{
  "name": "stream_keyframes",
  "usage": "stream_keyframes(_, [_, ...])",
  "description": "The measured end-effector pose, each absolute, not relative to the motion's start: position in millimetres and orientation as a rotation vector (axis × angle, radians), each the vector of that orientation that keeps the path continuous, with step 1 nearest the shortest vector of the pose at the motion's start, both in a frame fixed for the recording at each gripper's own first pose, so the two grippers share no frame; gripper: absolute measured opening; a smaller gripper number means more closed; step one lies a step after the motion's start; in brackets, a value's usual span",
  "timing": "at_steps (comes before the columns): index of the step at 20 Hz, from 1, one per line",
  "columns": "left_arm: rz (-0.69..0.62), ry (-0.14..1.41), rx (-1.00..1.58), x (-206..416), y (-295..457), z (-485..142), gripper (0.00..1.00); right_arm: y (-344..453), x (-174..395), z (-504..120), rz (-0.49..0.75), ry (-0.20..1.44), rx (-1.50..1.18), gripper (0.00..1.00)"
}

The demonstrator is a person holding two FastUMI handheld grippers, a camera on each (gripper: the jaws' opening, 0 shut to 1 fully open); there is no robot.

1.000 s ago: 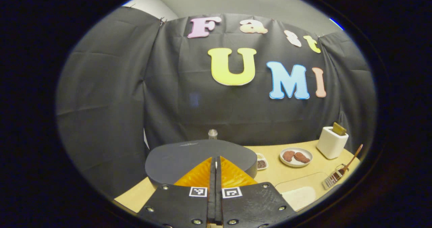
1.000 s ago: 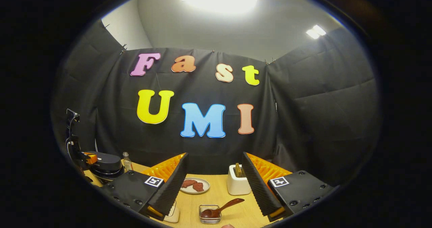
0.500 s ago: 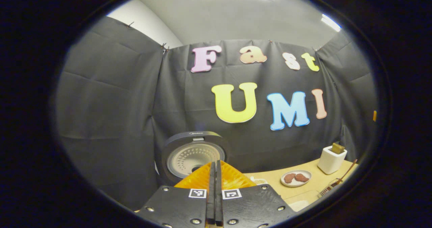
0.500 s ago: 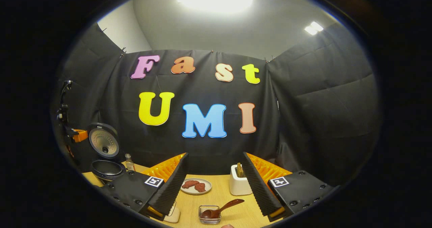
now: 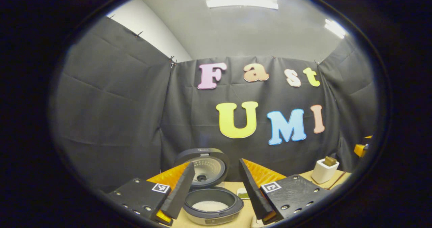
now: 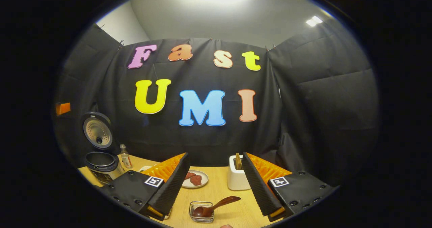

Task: Close the left gripper, press the button to open the rice cooker; take a wooden spoon from the chopstick holder with the right hand, scoop a spoonful of rice and pour it into the rice cooker, then put the wooden spoon back into the chopstick holder.

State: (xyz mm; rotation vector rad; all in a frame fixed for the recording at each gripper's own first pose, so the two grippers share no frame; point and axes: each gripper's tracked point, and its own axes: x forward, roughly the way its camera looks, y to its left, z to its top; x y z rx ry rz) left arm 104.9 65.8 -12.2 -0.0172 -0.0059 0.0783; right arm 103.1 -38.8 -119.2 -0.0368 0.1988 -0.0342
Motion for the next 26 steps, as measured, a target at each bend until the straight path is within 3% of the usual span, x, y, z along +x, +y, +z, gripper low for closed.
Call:
stream_keyframes(11, [0.204, 0.035, 0.042, 46, 109, -13, 0.83, -68, 116, -236, -0.056, 0.429, -0.004, 0.97])
stream_keyframes(21, [0.246, 0.042, 0.080, 29, 125, -9, 0.82, -58, 106, -328, -0.077, 0.670, 0.160, 0.95])
stream_keyframes(22, [0.251, 0.043, 0.077, 29, 129, -9, 0.83, -55, 105, -332, -0.073, 0.686, 0.191, 0.98])
stream_keyframes(24, [0.260, 0.046, 0.069, 29, 135, -10, 0.83, -49, 104, -336, -0.069, 0.706, 0.250, 0.85])
stream_keyframes(26, [0.270, 0.047, 0.063, 28, 141, -12, 0.82, -47, 105, -342, -0.084, 0.721, 0.301, 0.60])
